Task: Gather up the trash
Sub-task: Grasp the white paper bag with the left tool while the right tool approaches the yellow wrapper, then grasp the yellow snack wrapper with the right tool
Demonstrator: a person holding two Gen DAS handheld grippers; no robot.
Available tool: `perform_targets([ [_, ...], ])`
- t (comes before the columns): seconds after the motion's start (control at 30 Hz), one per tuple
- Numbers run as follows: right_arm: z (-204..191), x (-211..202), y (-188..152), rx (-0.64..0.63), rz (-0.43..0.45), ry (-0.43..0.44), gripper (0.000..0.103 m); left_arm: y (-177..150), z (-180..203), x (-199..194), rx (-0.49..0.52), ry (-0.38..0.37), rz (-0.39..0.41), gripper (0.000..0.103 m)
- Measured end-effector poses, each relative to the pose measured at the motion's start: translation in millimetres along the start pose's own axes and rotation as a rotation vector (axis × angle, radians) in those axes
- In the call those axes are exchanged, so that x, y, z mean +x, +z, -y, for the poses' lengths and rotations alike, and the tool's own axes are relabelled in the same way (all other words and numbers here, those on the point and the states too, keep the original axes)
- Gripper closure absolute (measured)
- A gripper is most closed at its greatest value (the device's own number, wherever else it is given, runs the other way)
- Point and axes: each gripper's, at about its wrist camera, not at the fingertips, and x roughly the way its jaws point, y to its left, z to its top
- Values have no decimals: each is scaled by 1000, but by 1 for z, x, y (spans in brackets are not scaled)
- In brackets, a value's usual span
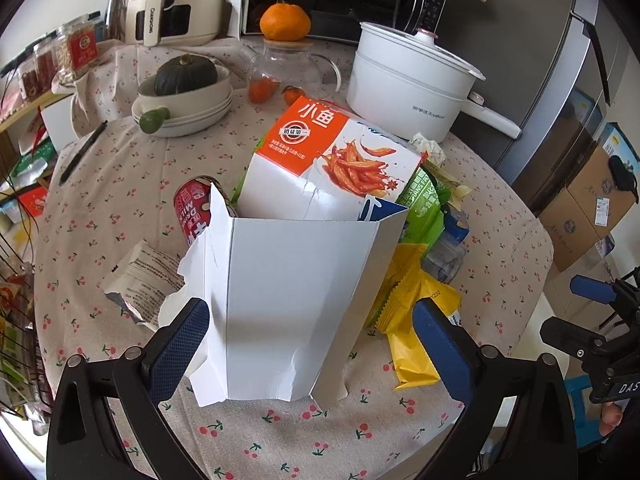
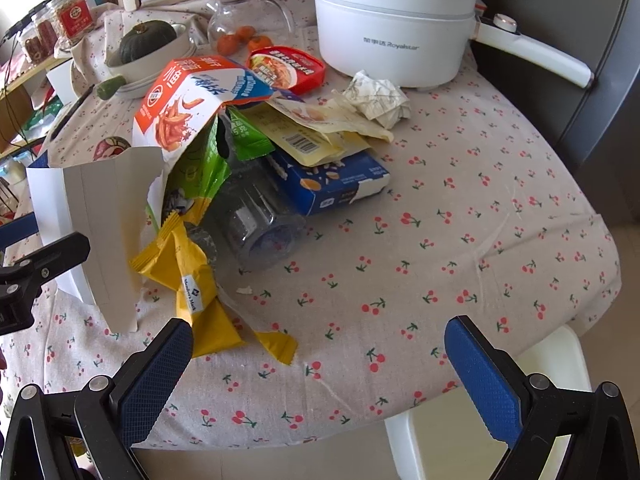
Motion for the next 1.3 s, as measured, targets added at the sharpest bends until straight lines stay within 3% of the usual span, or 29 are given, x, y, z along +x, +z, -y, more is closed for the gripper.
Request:
perform_targets([
  [0.2, 9, 6, -2, 15, -21, 2, 0, 0, -9, 20, -60, 7, -38, 5],
  [0.27, 11, 11, -4, 13, -33, -5, 0, 0, -10, 22, -65, -8, -47, 21],
  [0.43, 11, 23, -8, -6, -62, -22, 0, -4, -5, 18, -41, -43, -52, 41],
  [0.6, 8, 31, -9, 0, -86, -13, 0, -7, 0, 13, -13, -45, -65, 43],
  [0.8, 2, 35, -7, 21, -101, 19, 0, -6, -9, -8, -57, -83, -35, 43],
  [1.07, -20, 52, -1, 30, -109, 121, 0, -13, -18, -40, -51, -59, 2, 43],
  [1.13, -27, 61, 0, 40, -118, 147, 6, -16, -19, -45, -46, -50, 9, 43],
  [1.23, -34, 76, -1, 61, -146, 186, 24, -20, -21, -50, -46, -44, 7, 43],
  [1.3, -38, 85, -2, 76, -166, 209, 46, -22, -23, -52, -47, -40, 5, 43],
])
